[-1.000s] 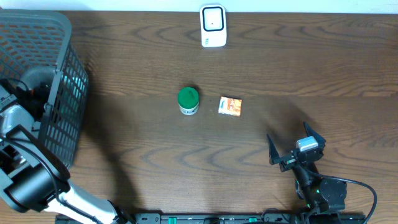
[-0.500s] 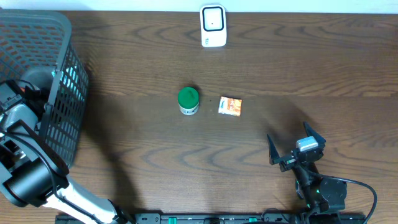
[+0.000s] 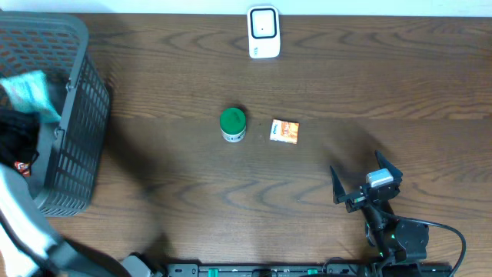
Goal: Scan the item barcode
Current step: 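Reach the left gripper into the basket and grasp the mint-green wipes pack, then carry the wipes pack past the scanner and release it on the table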
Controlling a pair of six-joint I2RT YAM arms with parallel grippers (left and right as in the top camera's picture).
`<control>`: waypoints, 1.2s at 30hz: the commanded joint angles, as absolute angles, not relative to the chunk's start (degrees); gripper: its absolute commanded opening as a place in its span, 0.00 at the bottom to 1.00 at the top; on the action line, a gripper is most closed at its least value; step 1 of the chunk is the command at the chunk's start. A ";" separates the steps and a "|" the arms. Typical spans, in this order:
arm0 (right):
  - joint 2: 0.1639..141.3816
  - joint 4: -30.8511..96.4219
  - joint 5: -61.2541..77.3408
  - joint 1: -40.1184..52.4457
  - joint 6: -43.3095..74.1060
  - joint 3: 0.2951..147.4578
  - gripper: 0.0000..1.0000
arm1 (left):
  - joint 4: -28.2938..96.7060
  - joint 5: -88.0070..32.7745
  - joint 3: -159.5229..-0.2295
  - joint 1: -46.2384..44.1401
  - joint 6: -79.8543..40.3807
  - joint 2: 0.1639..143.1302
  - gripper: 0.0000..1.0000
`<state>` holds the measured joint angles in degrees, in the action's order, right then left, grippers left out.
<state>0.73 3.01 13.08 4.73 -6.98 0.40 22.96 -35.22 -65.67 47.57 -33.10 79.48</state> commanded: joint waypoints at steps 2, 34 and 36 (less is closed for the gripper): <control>0.49 3.22 12.97 5.30 -7.35 0.32 0.99 | 22.46 -35.40 -66.63 47.44 -34.70 69.56 0.07; 0.49 3.22 12.97 5.30 -7.35 0.32 0.99 | 16.64 -38.92 -66.61 -18.63 -30.20 80.88 0.07; 0.49 3.22 12.97 5.30 -7.35 0.32 0.99 | 14.48 -38.92 -66.61 -21.91 -30.22 85.32 0.07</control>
<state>0.73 3.01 13.10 4.73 -6.98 0.40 16.34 -40.88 -65.71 -17.82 -32.69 80.64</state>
